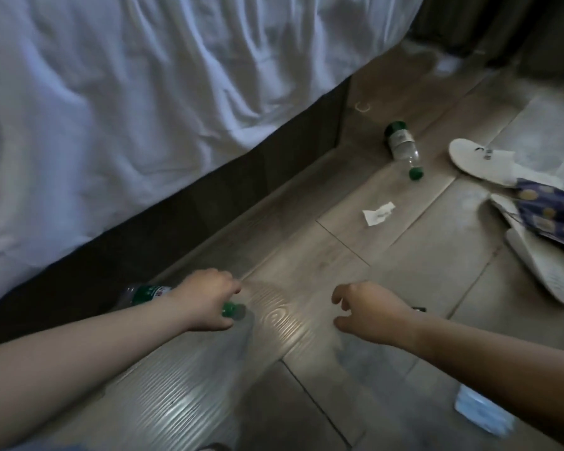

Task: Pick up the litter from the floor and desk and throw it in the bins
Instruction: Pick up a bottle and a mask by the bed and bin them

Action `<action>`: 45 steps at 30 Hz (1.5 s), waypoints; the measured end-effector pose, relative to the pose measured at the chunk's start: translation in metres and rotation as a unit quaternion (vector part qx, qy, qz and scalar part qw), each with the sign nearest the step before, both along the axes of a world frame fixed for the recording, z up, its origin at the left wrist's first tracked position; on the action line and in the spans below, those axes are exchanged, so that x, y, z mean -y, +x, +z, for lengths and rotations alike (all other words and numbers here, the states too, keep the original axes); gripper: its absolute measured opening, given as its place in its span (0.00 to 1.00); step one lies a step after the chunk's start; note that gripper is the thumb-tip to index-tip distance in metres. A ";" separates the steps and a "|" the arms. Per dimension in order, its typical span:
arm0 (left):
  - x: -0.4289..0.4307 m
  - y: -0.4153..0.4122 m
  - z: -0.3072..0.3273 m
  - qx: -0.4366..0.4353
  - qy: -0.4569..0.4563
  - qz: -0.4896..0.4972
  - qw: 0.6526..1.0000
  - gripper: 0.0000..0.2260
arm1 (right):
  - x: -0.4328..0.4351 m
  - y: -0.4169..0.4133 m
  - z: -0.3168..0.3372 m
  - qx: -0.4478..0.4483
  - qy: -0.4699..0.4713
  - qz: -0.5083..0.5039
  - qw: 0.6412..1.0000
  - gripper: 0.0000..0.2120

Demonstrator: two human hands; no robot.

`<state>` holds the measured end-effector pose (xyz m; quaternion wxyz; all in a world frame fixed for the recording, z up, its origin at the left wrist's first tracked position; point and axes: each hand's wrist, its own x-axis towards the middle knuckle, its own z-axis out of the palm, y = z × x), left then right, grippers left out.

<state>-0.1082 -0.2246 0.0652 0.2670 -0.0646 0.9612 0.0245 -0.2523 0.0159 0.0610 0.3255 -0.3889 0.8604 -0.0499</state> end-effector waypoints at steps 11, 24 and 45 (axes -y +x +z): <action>0.038 0.029 -0.045 0.035 -0.055 0.000 0.998 0.28 | -0.008 0.032 -0.013 0.020 0.029 0.043 0.998 0.21; -0.016 -0.014 -0.054 -0.125 0.117 0.041 0.984 0.22 | -0.027 -0.007 -0.029 0.007 0.025 -0.033 0.999 0.21; -0.056 -0.103 -0.051 -0.164 0.243 0.241 0.925 0.19 | 0.015 -0.194 -0.109 -0.138 -0.040 -0.088 0.986 0.36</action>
